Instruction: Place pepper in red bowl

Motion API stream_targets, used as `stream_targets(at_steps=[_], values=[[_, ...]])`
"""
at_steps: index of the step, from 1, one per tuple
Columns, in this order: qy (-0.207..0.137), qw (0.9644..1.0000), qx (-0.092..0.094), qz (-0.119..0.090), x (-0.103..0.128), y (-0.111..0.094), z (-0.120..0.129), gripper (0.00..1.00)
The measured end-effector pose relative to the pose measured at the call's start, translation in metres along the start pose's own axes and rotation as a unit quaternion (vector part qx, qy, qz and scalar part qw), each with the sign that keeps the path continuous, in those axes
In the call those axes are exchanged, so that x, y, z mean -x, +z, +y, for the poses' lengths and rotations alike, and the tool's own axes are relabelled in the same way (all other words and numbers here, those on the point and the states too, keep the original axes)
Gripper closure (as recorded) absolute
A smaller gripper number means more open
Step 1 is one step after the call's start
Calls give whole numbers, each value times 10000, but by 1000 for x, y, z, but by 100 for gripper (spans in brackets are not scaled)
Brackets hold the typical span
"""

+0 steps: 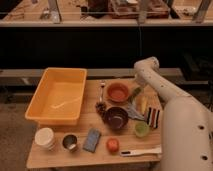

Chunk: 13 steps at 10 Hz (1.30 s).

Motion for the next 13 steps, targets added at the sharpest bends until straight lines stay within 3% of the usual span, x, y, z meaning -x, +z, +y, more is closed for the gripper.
stream_targets(at_steps=[5,6,12,13], values=[[30,9994,150,-314,8,15,5,35],[21,9991,163,-391,11,16,6,41],[57,9965,185,-809,19,16,10,97],[59,9960,205,-863,20,14,12,100]])
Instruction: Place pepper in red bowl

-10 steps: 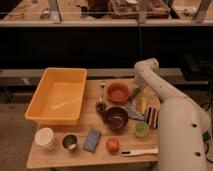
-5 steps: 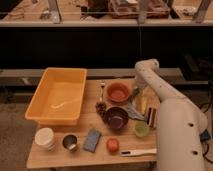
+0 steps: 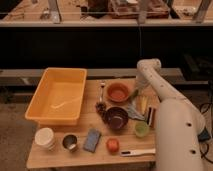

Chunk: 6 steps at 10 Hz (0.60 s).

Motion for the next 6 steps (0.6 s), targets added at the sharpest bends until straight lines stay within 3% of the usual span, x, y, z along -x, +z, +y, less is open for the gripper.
stream_targets(at_steps=[2,6], values=[[79,9999,-116,46,-7,-17,-3,100],[289,9978,-515,285,-32,-94,-16,100]])
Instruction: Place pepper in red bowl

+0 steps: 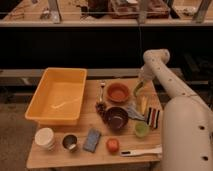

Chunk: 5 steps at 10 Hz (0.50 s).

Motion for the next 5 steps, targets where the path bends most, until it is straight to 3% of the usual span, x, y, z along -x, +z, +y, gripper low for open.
stream_targets(at_steps=[2,4,5], values=[[-97,9995,-306,-13,2,-33,-14,100],[-324,9981,-523,-92,24,-47,-31,100],[-497,9965,-646,-192,46,-48,-44,100]])
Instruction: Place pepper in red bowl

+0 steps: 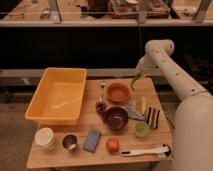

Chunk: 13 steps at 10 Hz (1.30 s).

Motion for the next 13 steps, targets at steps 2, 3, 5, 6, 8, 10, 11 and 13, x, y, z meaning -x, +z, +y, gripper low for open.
stream_targets(at_steps=[2,3,5,6,8,10,11,13], values=[[-188,9995,-124,-230,34,11,-20,100],[-305,9986,-187,-396,57,20,-32,100],[-479,9971,-185,-557,86,41,-41,93],[-485,9972,-157,-553,91,47,-44,85],[-469,9974,-30,-549,93,64,-39,63],[-436,9974,89,-563,84,78,-24,44],[-396,9975,129,-575,81,79,-23,32],[-316,9968,149,-719,79,75,-26,20]])
